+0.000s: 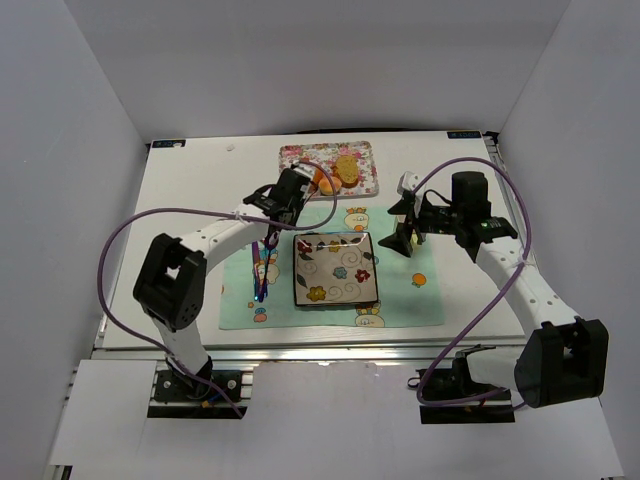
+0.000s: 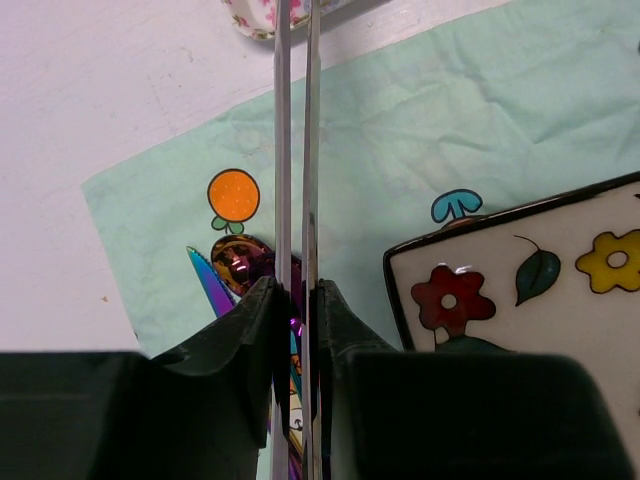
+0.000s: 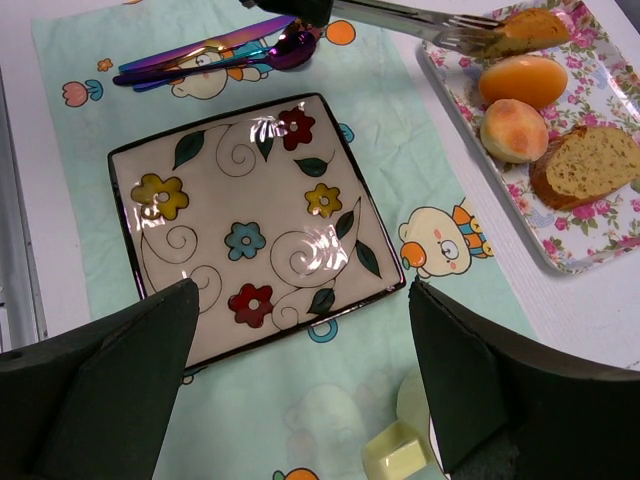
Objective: Place the bread
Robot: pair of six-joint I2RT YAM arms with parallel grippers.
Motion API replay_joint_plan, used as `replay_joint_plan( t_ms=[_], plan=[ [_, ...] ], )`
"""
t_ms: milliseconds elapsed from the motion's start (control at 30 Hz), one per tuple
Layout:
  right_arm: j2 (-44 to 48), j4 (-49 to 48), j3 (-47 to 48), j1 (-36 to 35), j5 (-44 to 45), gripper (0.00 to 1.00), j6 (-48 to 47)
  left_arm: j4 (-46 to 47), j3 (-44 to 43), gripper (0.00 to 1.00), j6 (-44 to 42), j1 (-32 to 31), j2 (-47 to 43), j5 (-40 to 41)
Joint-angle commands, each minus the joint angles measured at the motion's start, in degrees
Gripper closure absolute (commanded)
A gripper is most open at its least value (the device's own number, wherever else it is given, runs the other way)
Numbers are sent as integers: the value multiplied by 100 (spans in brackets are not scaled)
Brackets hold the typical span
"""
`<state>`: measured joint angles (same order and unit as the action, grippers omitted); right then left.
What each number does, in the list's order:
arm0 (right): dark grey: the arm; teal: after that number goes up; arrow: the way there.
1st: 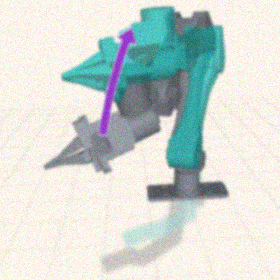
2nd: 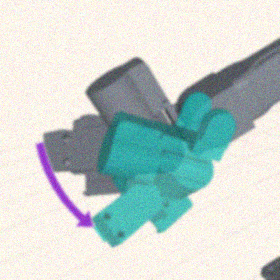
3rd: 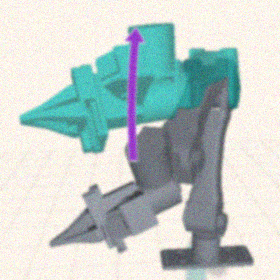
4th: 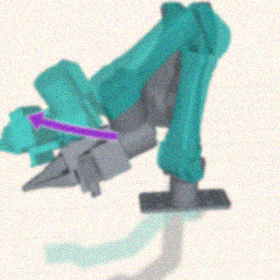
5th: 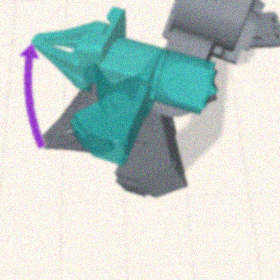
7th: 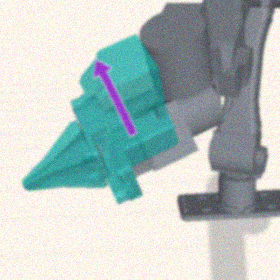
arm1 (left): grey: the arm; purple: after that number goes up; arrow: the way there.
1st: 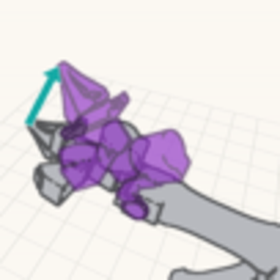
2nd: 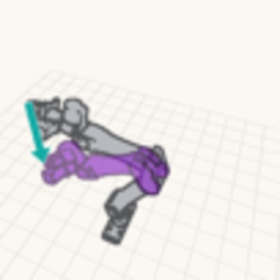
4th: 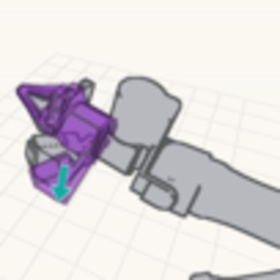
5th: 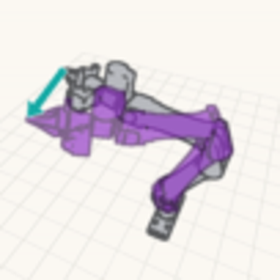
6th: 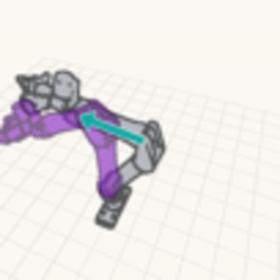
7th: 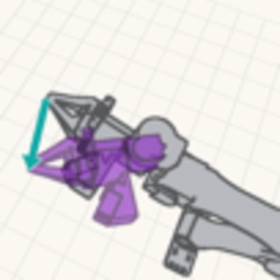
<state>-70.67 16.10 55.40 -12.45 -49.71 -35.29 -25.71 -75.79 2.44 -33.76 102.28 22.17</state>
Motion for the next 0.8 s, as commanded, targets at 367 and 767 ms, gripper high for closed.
replay_joint_plan(
  t_ms=[367, 767],
  plan=[
    [177, -63, 112, 32, -153, 11, 13, -416, 1450, 94, 705, -131, -2649, -2031],
    [80, -54, 305, 234, -144, 11, 92, -829, 2420, 89, 943, -1370, -3267, -2808]
  ],
)
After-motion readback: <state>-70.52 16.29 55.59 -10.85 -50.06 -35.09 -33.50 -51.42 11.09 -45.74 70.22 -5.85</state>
